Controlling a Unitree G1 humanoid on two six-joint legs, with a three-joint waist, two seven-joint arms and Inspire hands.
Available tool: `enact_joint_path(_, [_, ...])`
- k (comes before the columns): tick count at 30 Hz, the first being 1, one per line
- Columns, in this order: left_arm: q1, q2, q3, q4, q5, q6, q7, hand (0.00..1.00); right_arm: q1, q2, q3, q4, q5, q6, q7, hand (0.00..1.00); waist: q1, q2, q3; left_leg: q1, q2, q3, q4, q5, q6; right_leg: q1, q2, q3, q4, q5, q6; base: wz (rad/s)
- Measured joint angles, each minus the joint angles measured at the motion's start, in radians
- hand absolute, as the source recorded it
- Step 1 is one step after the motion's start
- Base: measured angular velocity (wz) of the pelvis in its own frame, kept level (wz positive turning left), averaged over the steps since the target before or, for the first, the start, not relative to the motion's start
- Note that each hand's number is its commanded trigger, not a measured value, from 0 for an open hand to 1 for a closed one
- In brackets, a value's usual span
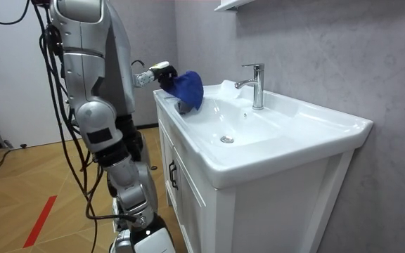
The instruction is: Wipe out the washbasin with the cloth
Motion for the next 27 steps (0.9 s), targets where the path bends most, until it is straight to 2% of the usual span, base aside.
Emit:
enact_joint_path(7, [-0.005, 0.0, 0.0, 0.042, -0.018, -0.002, 0.027, 1.0, 0.011, -0.001, 0.0, -0.002, 0.012, 0.019, -0.005, 0.0, -0.001, 0.006, -0.0046, 0.006, 0.0, 0.0, -0.001, 0.0, 0.0, 0.002, 0.0, 0.004, 0.004, 0.0, 0.0, -0.02])
enact_joint_path(17, [-0.006, -0.001, 0.0, 0.043, -0.019, -0.005, 0.027, 1.0, 0.005, -0.002, 0.0, -0.051, 0.02, 0.01, -0.009, 0.0, -0.003, -0.002, -0.0038, 0.006, 0.0, 0.0, -0.006, 0.0, 0.0, 0.001, 0.0, 0.006, 0.003, 0.0, 0.0, 0.0])
enact_joint_path(18, [-0.006, -0.002, 0.0, 0.043, -0.019, -0.005, 0.026, 0.66, 0.005, -0.002, 0.0, -0.057, 0.021, 0.01, -0.014, 0.0, -0.003, -0.003, -0.0038, 0.005, 0.0, 0.0, -0.007, 0.0, 0.0, 0.002, 0.0, 0.006, 0.003, 0.0, 0.0, 0.0])
enact_joint_path(19, [-0.006, -0.002, 0.0, 0.043, -0.019, -0.006, 0.026, 0.0, 0.008, -0.001, 0.0, -0.067, 0.024, 0.01, -0.017, 0.0, -0.003, -0.004, -0.0034, 0.005, 0.0, 0.0, -0.008, 0.0, 0.0, 0.002, 0.0, 0.006, 0.002, 0.0, 0.0, 0.0])
enact_joint_path(23, [-0.011, -0.002, 0.0, 0.045, -0.019, -0.006, 0.026, 0.0, 0.012, 0.004, 0.0, -0.072, 0.027, 0.009, -0.018, 0.0, -0.004, -0.014, -0.0038, 0.004, 0.0, 0.002, -0.008, 0.0, 0.0, 0.002, 0.001, 0.005, 0.001, 0.0, 0.0, 0.0])
enact_joint_path(27, [-0.011, -0.016, -0.001, 0.057, -0.022, -0.013, 0.057, 0.0, 0.021, 0.006, 0.0, -0.073, 0.053, 0.008, -0.027, 0.0, -0.005, -0.018, -0.0036, 0.001, 0.0, 0.002, -0.008, 0.0, 0.0, 0.001, 0.0, 0.004, 0.0, 0.0, 0.0, 0.0])
